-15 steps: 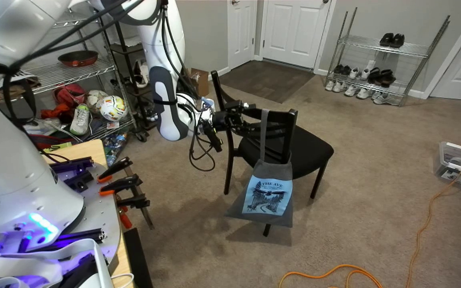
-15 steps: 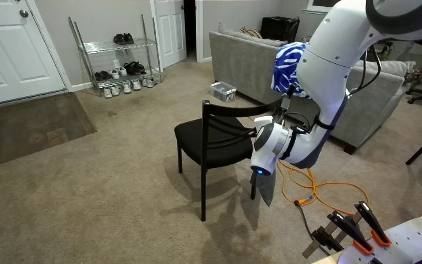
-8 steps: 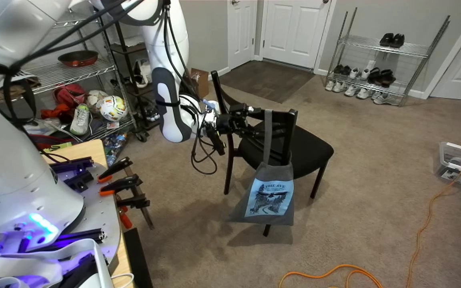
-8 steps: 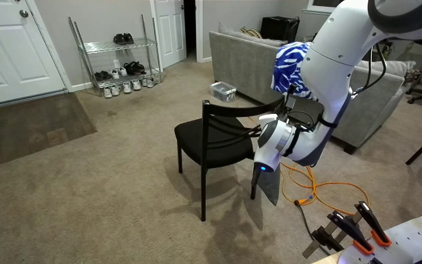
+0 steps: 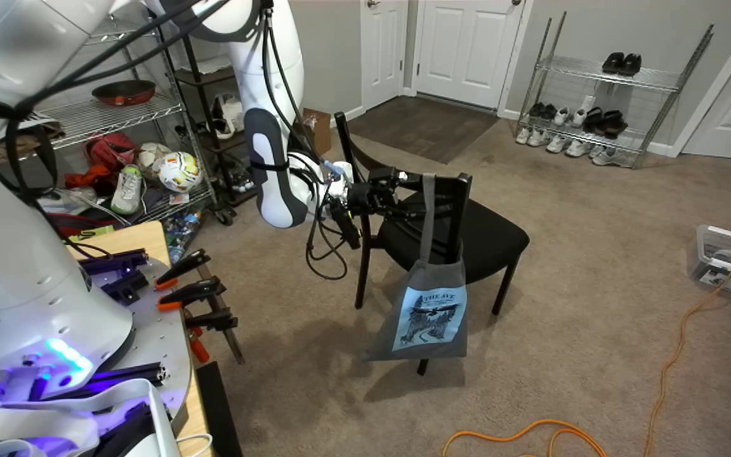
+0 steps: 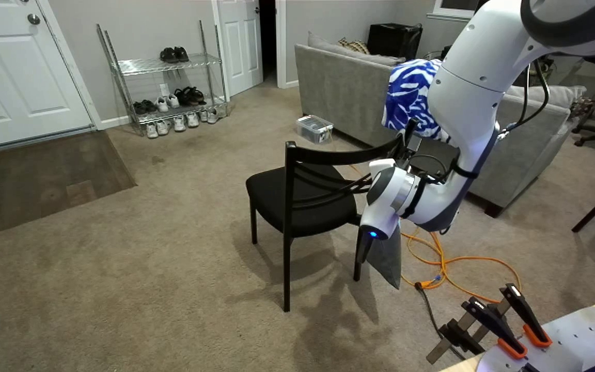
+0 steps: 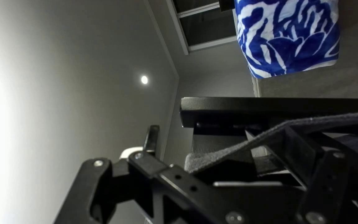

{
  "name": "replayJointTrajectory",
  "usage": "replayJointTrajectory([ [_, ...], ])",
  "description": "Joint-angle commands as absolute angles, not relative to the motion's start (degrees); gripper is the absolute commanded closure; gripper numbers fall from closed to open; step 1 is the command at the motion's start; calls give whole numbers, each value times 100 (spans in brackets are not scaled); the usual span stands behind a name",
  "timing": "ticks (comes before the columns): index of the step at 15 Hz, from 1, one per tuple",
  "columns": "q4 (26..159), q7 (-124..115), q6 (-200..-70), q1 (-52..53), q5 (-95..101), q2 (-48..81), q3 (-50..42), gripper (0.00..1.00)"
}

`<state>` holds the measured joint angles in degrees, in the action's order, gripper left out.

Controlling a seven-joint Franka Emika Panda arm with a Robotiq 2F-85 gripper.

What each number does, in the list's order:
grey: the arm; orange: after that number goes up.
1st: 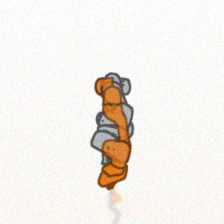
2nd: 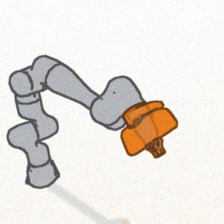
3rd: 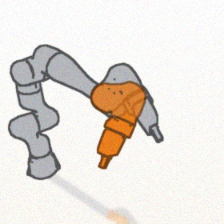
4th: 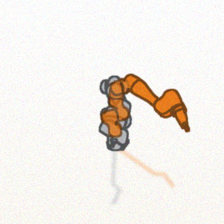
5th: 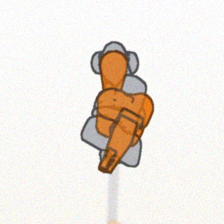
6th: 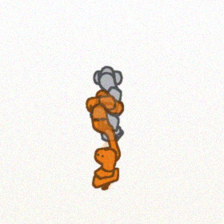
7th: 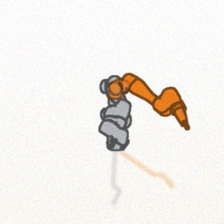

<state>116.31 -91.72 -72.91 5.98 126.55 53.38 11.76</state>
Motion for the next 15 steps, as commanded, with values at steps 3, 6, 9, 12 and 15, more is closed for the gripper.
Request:
replayJointTrajectory([
  [3, 11739, -9101, -7417, 675, 12555, 5134, 1224, 0],
  [6, 11632, -9000, -7446, 729, 12539, 5127, 1273, 0],
  [9, 11463, -8916, -7513, 747, 12525, 5158, 1273, 0],
  [12, 11328, -8887, -7633, 700, 12500, 5179, 1243, 0],
  [15, 11272, -8891, -7715, 628, 12367, 5186, 1211, 0],
])
